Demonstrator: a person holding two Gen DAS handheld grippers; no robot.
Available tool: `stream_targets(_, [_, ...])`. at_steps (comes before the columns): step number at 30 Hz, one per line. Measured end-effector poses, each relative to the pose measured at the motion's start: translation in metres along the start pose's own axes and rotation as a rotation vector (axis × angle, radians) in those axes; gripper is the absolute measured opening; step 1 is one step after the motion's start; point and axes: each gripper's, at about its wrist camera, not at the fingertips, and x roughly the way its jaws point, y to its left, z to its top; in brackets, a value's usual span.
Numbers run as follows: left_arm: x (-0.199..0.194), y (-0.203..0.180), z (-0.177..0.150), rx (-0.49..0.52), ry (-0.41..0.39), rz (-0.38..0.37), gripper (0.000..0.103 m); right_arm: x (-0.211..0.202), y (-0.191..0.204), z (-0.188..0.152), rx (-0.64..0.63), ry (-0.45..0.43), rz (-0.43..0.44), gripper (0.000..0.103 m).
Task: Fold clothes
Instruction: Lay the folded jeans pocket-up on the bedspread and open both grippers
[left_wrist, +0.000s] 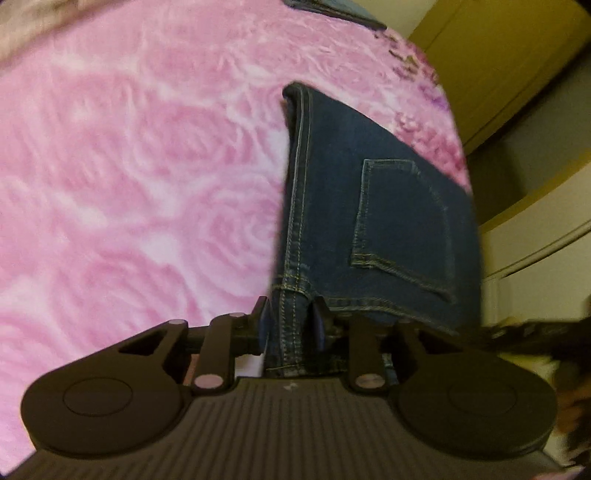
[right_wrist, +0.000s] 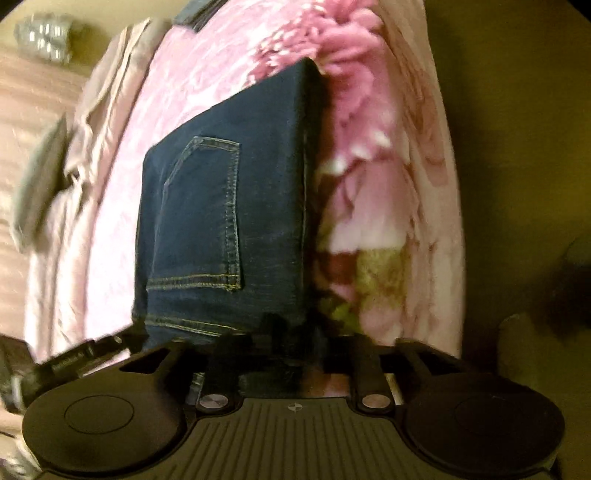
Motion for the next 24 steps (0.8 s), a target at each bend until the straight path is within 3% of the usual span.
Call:
stream_targets(1, [-0.009,-0.006,0.002,0.019,-0.01,0.039,0.021,-0.009,0.008,0.001,-0.042,-0.026,-0.043,0.043])
stream_targets(3, [-0.028,-0.016,0.006,0.023,-0.049,0.07,0.017,-0.027,0.024,0.001,-0.126,-0.081,-0.111,0.043])
stream_targets(5, [-0.035,-0.025,0.01,0.021,-0.051,-0.013,0.014,-0.036,0.04,0.0,-0.205,-0.124,-0.119,0.043])
stream_targets(7, [-0.029,-0.037,0.012,0.057,-0.027,-0.098,0.007,-0.034,0.055,-0.004,-0.273,-0.124,-0.088,0.043])
stream_targets(9, [-0.01,-0.049,0.01,0.127,-0.001,-0.1,0.0,-0.023,0.066,-0.008,-0.319,-0.11,-0.072,0.04])
stream_targets(11, [0.011,-0.051,0.007,0.159,0.029,-0.093,0.0,-0.004,0.069,-0.014,-0.364,-0.082,-0.086,0.034])
stream_targets(14, [0.035,-0.041,0.003,0.149,0.07,-0.086,0.003,0.027,0.064,-0.025,-0.456,-0.021,-0.178,0.028])
stream_targets(16, [0.032,-0.039,0.003,0.141,0.073,-0.077,0.003,0.03,0.064,-0.025,-0.472,-0.013,-0.193,0.028])
stream_targets(19, [0.015,-0.048,0.0,0.186,0.07,0.004,0.0,0.016,0.065,-0.021,-0.427,-0.021,-0.183,0.028])
stream_targets(23, [-0.017,-0.039,-0.012,0.078,0.066,-0.055,0.0,-0.015,0.071,-0.031,-0.432,-0.063,-0.153,0.028])
stream_targets(24, [-0.014,-0.038,-0.017,0.077,0.08,-0.04,0.0,-0.017,0.073,-0.036,-0.446,-0.052,-0.155,0.028])
